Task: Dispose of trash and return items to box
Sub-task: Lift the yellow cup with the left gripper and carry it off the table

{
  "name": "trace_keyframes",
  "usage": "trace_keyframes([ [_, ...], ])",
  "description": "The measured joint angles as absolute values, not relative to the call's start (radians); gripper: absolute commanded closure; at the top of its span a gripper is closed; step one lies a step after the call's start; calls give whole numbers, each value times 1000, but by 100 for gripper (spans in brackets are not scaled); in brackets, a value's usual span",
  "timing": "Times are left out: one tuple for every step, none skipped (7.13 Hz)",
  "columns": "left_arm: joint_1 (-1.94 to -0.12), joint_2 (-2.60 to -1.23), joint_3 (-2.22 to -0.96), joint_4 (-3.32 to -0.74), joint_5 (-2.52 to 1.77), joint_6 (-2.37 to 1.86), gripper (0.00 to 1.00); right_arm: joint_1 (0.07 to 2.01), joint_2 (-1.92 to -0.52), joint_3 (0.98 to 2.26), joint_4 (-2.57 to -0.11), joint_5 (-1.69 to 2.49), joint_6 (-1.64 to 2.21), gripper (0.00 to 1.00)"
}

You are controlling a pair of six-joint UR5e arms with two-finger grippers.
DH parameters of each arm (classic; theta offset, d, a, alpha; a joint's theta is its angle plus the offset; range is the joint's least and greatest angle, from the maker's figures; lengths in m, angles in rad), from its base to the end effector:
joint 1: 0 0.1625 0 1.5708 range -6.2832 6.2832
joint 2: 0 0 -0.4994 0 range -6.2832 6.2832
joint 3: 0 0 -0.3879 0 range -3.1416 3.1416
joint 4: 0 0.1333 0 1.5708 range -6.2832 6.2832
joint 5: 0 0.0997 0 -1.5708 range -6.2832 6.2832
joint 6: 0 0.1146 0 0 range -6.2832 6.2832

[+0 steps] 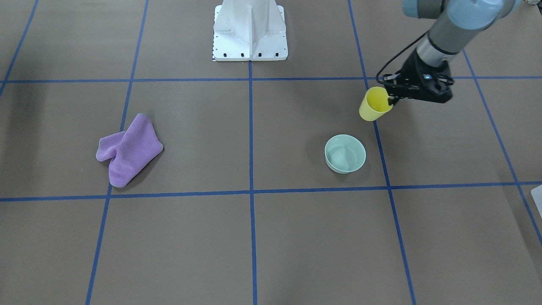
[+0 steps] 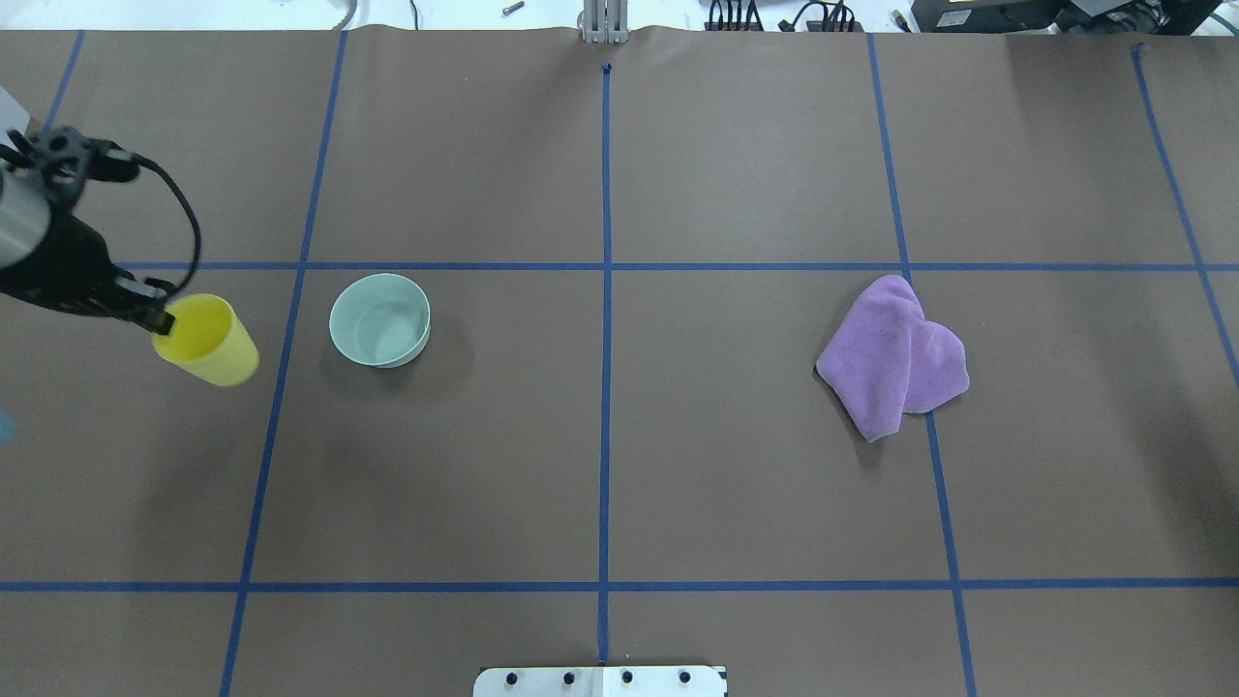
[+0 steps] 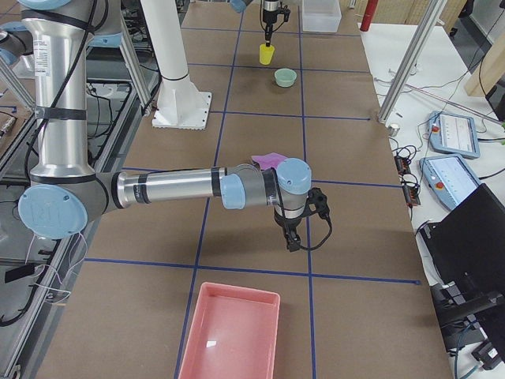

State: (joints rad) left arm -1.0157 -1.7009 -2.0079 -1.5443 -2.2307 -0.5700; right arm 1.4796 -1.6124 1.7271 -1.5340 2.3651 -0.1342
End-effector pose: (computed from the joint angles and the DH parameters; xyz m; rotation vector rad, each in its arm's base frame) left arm 0.2226 -0.4786 0.4756 0.0973 0.8219 0.1643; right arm 0.0081 -0.4780 0.6814 0.1610 -0.7920 -0.2732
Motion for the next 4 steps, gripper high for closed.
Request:
trace_keyframes([
  [-1136,-1743,-1902,-1505,-2240,-384,100,1475,-1612,1724,-1534,2365,-134,0],
  [-1252,-1813,-1737,-1497,-2247,-202,100,1473,-1611,1723,-1533,2365,-134,0],
  [-1370,-1906,-1523,-1509,-2274,-21,100,1471,-1610,1722,-1533,2364,-133,0],
  [-1467,-1987,-1314,-1543,-2320,123,100,1470,-1609,1721,-1533,2364,-133,0],
])
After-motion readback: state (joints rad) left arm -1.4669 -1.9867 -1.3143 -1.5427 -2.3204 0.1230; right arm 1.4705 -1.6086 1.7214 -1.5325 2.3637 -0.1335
